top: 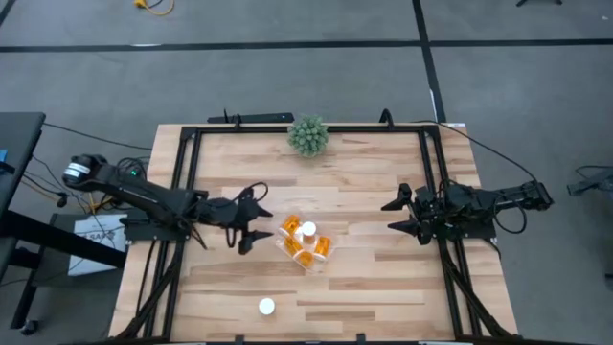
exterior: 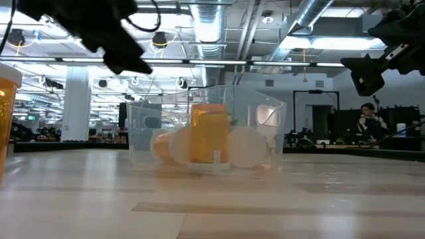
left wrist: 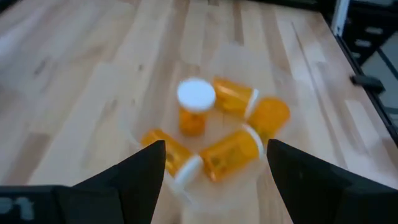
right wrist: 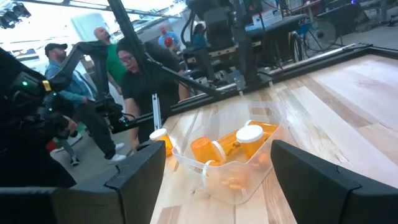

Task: Pick and place pill bottles into a basket
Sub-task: Put the orange pill bottle into the transparent bin

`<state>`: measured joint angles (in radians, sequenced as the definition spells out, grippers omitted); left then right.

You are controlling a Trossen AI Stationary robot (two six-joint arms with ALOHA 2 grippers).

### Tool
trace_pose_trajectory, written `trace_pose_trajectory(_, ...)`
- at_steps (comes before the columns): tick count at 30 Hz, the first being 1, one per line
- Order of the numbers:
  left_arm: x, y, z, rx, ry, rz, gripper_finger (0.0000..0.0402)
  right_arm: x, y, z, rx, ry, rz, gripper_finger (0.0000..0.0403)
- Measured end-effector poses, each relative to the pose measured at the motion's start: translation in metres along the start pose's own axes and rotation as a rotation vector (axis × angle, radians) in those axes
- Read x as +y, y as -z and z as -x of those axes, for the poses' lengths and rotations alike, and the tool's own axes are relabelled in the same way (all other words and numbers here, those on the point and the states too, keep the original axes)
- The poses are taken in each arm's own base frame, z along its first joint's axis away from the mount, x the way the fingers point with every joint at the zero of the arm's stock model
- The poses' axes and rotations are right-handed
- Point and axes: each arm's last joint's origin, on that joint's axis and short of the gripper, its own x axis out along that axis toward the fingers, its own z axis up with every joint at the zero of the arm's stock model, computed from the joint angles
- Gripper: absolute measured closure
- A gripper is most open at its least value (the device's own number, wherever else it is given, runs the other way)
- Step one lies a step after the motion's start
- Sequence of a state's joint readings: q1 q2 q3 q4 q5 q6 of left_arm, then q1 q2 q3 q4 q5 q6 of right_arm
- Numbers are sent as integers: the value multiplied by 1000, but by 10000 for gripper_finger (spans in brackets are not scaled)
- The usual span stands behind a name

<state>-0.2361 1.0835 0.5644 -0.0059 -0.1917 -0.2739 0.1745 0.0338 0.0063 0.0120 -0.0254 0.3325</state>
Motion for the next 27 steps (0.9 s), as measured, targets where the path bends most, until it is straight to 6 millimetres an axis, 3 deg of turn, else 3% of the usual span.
trace_pose_trajectory(8, -14, 37, 27, 69, 138, -41, 132, 0, 0, 0, 0, 0, 0, 117)
trace_pose_trajectory(14, -26, 50, 48, 133, 240, -142, 132, 0, 0, 0, 0, 0, 0, 117)
trace_pose_trajectory(20, -40, 65, 53, 183, 337, -252, 132, 0, 0, 0, 0, 0, 0, 117)
trace_pose_trajectory(27, -45, 99, 51, 160, 497, -205, 132, 0, 0, 0, -1, 0, 0, 117)
